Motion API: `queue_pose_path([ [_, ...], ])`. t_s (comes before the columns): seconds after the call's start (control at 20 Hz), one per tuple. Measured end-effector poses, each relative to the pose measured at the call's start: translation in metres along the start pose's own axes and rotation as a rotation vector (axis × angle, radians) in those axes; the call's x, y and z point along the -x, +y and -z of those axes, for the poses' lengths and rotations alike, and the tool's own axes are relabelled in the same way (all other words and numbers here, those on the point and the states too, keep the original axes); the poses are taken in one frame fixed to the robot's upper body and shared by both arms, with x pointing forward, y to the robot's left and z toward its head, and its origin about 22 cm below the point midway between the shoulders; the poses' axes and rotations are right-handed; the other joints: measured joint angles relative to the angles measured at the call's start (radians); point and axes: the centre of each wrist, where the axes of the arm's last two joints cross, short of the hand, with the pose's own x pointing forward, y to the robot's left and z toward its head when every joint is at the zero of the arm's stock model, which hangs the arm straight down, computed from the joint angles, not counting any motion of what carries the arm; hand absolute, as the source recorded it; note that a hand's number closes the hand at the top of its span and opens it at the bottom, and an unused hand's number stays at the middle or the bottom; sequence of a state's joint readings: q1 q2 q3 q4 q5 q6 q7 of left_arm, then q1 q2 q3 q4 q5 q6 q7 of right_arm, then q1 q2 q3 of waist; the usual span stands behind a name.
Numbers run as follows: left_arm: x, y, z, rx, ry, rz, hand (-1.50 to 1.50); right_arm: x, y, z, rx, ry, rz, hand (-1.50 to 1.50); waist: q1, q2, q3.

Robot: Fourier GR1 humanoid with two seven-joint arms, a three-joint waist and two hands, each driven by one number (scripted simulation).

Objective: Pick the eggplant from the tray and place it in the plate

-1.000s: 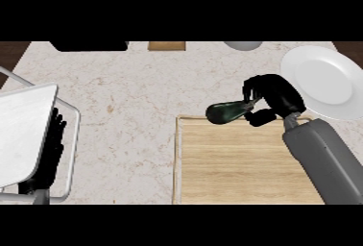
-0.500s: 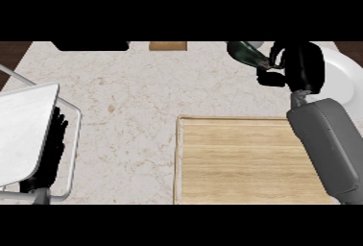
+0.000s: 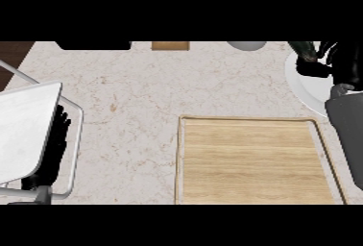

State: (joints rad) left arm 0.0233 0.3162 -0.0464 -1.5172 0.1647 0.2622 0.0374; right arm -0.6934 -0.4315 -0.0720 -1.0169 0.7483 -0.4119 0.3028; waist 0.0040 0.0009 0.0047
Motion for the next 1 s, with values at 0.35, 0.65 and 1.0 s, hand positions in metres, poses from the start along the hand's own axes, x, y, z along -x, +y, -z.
queue_pose_path([
  [0.35, -0.002, -0.003, 0.003, 0.006, -0.001, 0.001, 0.0, 0.061, -0.017, 0.021, 0.007, 0.074, -0.045, 1.5, 0.012, 0.003, 0.001],
  [0.65, -0.004, -0.006, 0.005, 0.012, -0.016, 0.003, 0.0, 0.107, -0.024, 0.025, -0.113, 0.136, -0.096, 1.5, 0.024, 0.01, 0.001],
  [1.0, -0.005, -0.006, 0.006, 0.023, -0.009, 0.002, 0.0, 0.139, -0.028, 0.023, -0.251, 0.154, 0.004, -1.5, 0.026, 0.011, 0.005],
])
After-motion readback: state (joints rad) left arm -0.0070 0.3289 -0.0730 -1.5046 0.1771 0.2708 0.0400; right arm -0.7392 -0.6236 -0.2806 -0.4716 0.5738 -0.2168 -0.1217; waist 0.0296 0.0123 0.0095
